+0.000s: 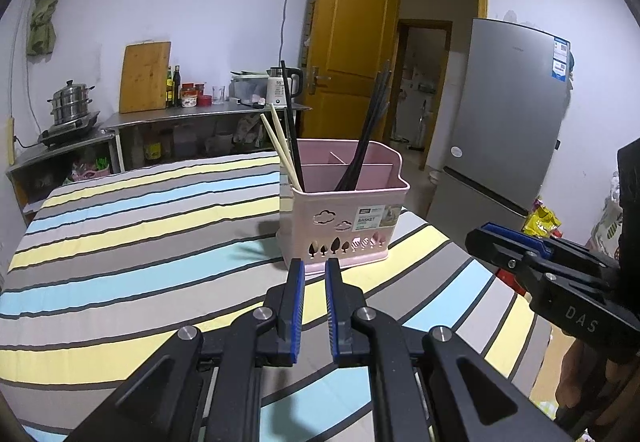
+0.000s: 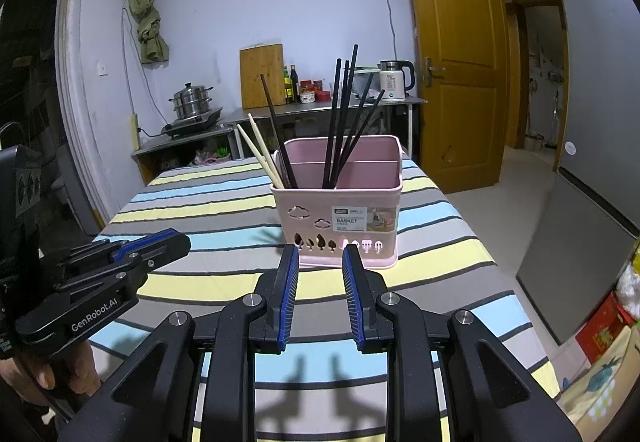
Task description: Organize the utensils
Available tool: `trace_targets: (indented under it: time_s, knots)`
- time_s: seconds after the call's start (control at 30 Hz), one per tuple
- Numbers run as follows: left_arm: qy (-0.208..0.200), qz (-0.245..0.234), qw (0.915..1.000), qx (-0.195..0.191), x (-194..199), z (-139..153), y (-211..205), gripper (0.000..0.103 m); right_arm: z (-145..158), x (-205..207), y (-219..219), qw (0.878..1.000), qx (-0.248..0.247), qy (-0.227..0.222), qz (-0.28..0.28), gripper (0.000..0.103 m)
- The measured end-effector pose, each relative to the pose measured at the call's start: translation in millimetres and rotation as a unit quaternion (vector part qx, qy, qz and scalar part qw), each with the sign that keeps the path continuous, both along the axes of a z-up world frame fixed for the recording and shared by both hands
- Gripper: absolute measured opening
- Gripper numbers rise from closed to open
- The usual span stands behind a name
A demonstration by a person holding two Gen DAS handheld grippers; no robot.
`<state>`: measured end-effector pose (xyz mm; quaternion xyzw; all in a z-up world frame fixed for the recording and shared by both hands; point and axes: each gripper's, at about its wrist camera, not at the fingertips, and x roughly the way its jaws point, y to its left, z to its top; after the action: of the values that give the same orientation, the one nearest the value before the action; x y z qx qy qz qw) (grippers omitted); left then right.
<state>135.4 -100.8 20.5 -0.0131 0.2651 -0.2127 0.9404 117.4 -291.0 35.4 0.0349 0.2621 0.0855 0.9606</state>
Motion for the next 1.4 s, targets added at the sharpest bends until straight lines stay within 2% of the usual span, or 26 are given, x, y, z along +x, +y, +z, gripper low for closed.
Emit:
trace_targets:
  time_s: [1.4]
  knots:
    - [0.001,-0.008,0.9999,-0.01,-6.1,-0.1,1.3,0.009,-8.9,-0.2,2.8,1.0,-0.002,0.009,-0.001,0.023]
